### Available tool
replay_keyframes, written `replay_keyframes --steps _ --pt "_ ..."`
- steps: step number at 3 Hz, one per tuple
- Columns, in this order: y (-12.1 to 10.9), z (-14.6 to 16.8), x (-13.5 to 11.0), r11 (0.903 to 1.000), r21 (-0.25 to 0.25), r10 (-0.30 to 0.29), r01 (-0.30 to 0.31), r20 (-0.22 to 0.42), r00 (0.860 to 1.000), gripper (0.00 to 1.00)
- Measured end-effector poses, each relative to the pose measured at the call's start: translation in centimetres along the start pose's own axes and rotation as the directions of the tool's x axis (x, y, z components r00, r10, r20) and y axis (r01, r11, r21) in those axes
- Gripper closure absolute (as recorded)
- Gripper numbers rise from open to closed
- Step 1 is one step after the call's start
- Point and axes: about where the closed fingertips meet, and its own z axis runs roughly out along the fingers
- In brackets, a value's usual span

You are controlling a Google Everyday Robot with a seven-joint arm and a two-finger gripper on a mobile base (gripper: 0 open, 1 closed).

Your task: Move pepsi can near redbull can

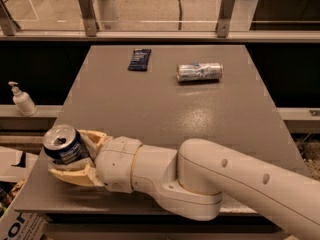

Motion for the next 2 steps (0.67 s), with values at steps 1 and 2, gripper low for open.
replay_keyframes --steps 1,2 --pt "-0.8 -1.1 -0.6 0.9996 0.028 0.009 -0.010 0.020 1.000 1.00" --pt "-2.6 -3.5 -1.6 0.9973 0.072 0.011 -0.014 0.041 0.999 1.00"
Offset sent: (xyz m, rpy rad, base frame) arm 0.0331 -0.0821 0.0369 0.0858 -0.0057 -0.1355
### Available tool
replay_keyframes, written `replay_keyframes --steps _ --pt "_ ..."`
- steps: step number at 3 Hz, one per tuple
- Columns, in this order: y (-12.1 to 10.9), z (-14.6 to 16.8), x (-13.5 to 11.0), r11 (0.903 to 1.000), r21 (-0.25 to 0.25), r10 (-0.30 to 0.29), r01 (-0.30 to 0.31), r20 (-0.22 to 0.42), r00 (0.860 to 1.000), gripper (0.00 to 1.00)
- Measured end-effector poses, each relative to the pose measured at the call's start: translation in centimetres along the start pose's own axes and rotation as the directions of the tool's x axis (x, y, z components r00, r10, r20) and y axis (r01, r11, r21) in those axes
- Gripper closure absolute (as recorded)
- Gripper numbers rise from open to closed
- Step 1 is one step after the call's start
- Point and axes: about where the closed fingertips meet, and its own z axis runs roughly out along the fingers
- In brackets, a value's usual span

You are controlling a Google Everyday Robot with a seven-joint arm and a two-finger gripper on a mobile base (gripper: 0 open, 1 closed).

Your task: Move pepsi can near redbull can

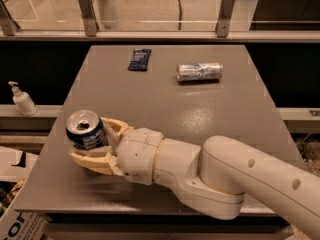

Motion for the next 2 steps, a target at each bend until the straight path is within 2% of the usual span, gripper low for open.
replay_keyframes --steps 1,2 --pt "-2.9 -4.0 -1.1 0.9976 0.069 -0.005 0.004 0.003 1.000 1.00" --pt "-6.0 -9.3 -1.8 0.9874 0.158 -0.002 0.003 -0.001 1.000 1.00"
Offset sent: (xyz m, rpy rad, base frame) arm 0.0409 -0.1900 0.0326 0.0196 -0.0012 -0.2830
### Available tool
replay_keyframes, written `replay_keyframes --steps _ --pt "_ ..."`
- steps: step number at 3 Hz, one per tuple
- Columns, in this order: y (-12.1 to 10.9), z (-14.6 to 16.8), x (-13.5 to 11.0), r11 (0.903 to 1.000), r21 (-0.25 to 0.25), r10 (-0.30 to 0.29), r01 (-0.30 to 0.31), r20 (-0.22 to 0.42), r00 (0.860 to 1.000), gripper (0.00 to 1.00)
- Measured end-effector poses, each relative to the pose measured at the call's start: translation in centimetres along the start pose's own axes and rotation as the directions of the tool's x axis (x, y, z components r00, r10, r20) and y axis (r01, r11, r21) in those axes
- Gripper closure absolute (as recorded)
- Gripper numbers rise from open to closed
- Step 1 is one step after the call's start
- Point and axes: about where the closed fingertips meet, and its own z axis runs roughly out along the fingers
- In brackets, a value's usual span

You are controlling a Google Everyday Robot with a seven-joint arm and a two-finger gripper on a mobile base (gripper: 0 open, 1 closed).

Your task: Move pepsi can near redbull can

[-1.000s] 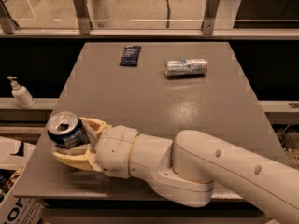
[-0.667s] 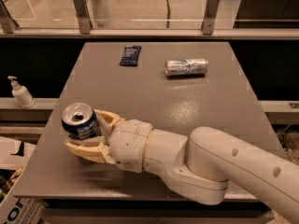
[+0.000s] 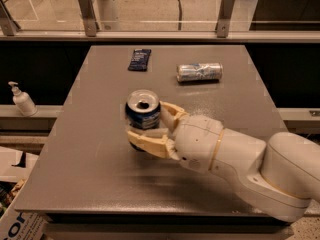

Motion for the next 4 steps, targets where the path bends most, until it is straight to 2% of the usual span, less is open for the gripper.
replay_keyframes --steps 1,2,3,4 --pt "-2.9 -4.7 -0.8 0.9970 0.078 -0.006 0.006 0.001 1.000 1.00" --pt "-3.0 -4.7 -0.8 0.9967 0.080 -0.011 0.011 -0.003 1.000 1.00" --pt "-5.8 -5.6 0.0 0.9898 0.133 -0.046 0.052 -0.045 0.998 1.00" --pt "-10.2 -7.1 1.3 0.9731 0.207 -0.079 0.100 -0.107 0.991 1.00"
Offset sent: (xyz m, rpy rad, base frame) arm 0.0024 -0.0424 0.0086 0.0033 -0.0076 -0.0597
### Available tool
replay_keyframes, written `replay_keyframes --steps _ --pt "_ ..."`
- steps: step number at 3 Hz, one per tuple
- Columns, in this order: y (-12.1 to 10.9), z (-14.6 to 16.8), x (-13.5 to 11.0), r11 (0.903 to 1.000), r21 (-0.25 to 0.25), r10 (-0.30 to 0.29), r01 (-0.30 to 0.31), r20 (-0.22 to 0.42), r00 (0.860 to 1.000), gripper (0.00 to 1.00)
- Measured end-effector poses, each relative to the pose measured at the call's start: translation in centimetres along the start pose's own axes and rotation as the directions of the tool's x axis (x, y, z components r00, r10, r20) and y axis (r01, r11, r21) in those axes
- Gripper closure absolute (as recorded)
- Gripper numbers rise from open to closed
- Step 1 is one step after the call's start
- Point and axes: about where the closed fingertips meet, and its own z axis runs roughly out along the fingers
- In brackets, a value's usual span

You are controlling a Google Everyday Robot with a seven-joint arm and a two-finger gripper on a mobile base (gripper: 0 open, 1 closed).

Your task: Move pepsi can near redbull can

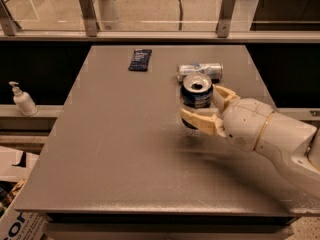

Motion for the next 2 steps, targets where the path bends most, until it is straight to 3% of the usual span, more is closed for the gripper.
replay_keyframes --steps 2 --pt "-8.9 -0.1 2.7 0.9870 0.154 -0.034 0.045 -0.073 0.997 1.00"
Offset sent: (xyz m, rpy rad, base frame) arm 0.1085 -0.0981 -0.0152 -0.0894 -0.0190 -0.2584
